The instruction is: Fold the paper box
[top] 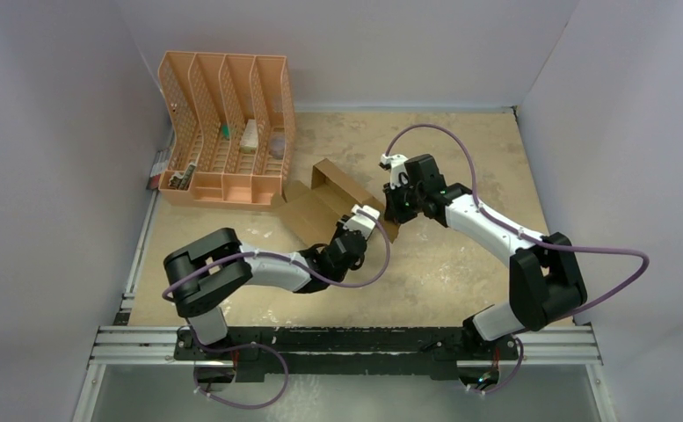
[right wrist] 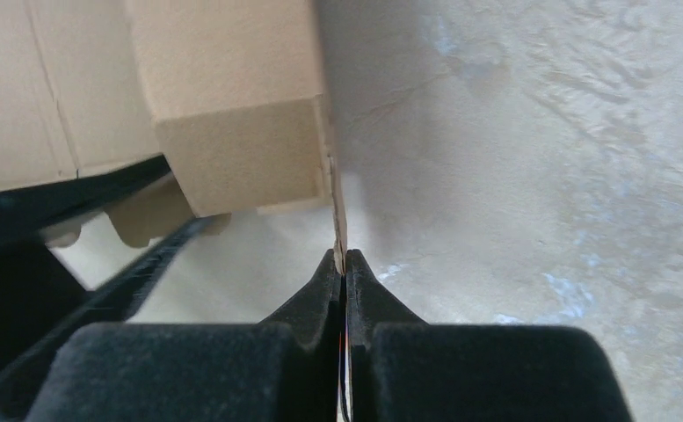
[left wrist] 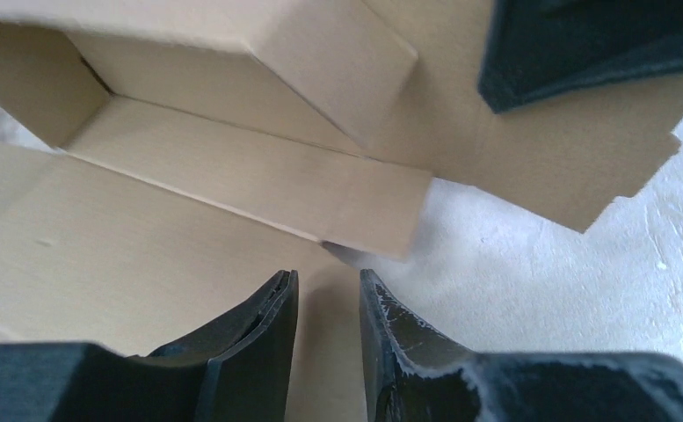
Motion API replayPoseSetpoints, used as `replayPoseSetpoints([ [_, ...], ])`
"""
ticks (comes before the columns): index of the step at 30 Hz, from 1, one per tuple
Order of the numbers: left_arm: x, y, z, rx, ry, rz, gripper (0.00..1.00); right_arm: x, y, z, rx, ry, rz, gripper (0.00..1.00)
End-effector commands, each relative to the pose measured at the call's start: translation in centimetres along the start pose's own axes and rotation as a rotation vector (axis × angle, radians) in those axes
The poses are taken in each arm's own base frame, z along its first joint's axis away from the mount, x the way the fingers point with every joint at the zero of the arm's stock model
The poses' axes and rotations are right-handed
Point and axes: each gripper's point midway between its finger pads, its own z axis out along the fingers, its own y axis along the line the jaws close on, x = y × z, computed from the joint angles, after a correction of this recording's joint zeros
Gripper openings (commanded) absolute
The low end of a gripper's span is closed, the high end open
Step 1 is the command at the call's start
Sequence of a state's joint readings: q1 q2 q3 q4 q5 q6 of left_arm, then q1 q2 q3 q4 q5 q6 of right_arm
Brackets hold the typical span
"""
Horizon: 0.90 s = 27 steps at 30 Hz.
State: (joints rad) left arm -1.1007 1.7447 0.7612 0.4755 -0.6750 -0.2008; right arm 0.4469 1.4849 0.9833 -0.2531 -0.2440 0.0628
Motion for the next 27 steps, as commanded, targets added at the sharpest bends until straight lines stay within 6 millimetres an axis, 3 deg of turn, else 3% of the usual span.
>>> replayPoseSetpoints([
  [1,-3.1,1.9,-0.7,-0.068,-0.076,-0.097,0.31,-1.0,-1.0,-0.8,0.057,-0.019,-0.055,0.00],
  [6,-4.0,1.8,-0.3,-0.078,-0.082,-0.166,0.34,-0.5,-0.8,-1.1,0.042,-0.027,-0.088,0.00],
  [12,-4.1,-0.7,-0.2,0.031,-0.082,-0.187,0.57,-0.3,-0.8,-1.3,0.045,-0.030,-0.082,0.00],
  [15,-4.4,-1.9,-0.4,0.056,-0.092,-0.171,0.63,-0.3,-0.8,-1.2,0.047,-0.032,-0.077,0.00],
  [27,-2.5,-3.3,2.3,0.003,-0.065,-0.020,0.68,0.1,-0.1,-1.1,0.028,-0.023,-0.043,0.00],
])
